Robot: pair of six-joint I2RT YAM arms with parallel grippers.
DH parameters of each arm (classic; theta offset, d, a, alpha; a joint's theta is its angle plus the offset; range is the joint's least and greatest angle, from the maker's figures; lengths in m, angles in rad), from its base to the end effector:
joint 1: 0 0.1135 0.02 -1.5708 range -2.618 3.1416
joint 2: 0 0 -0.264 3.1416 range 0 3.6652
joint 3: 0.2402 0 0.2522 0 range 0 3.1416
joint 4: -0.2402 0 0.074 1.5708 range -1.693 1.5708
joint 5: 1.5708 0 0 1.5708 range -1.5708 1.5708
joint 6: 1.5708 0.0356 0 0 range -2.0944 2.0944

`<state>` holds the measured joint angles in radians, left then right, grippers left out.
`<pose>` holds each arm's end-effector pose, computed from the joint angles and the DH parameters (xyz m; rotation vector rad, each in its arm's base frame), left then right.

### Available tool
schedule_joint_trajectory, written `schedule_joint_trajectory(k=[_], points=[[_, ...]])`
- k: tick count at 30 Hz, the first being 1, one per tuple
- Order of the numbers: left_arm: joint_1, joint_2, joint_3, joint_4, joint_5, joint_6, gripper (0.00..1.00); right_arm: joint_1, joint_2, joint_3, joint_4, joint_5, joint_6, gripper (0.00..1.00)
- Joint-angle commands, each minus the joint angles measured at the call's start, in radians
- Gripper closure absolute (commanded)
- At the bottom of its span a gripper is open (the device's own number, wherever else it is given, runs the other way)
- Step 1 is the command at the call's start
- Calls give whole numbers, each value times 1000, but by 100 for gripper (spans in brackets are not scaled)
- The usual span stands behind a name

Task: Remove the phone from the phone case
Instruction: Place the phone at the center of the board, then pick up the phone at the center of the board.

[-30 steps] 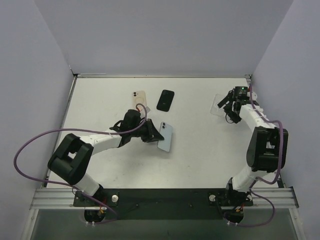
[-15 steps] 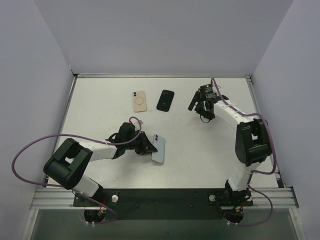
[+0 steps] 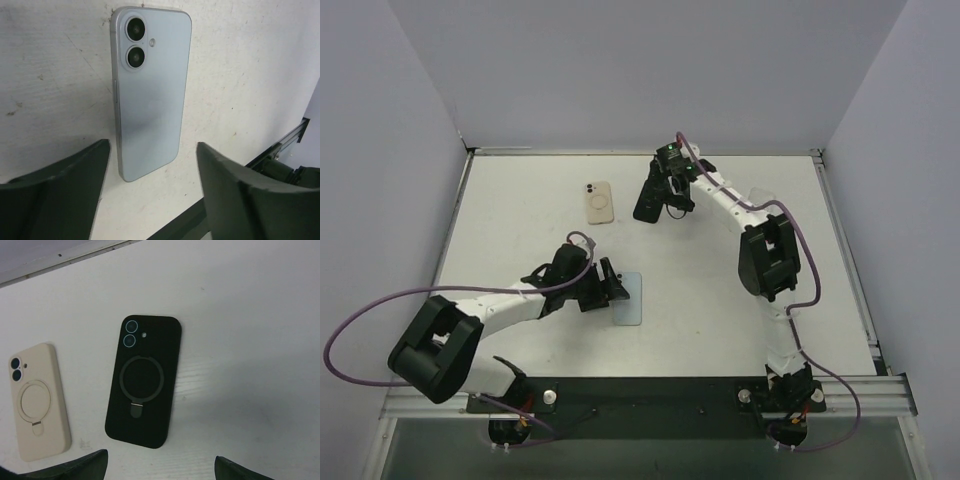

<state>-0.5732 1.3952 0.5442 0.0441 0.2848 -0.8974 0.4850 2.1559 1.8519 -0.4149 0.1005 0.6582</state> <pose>0.2091 -0.1469 0.1507 -0.2706 2.5783 -0.9726 0.4439 0.2299 0.2454 0.2547 2.3181 0.4736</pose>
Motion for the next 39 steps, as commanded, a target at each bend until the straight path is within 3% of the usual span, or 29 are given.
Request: schedule_joint_trajectory(k=[1,4,5,16,22,39], points=[[9,-68,69,-127,-61,55,11,29,110,174,-157,53,35,20],[16,-119,77,-177,-85,60,8,38,197,291,-193,47,43,19],[22,-149,82,-206,-93,58,8,44,237,349,-200,45,38,0],[91,-406,123,-400,-142,77,5,70,406,549,-243,88,40,0],[122,-496,163,-489,-147,81,4,127,438,601,-259,208,-34,0],[134,-525,188,-523,-133,97,4,104,509,633,-306,192,-52,0]])
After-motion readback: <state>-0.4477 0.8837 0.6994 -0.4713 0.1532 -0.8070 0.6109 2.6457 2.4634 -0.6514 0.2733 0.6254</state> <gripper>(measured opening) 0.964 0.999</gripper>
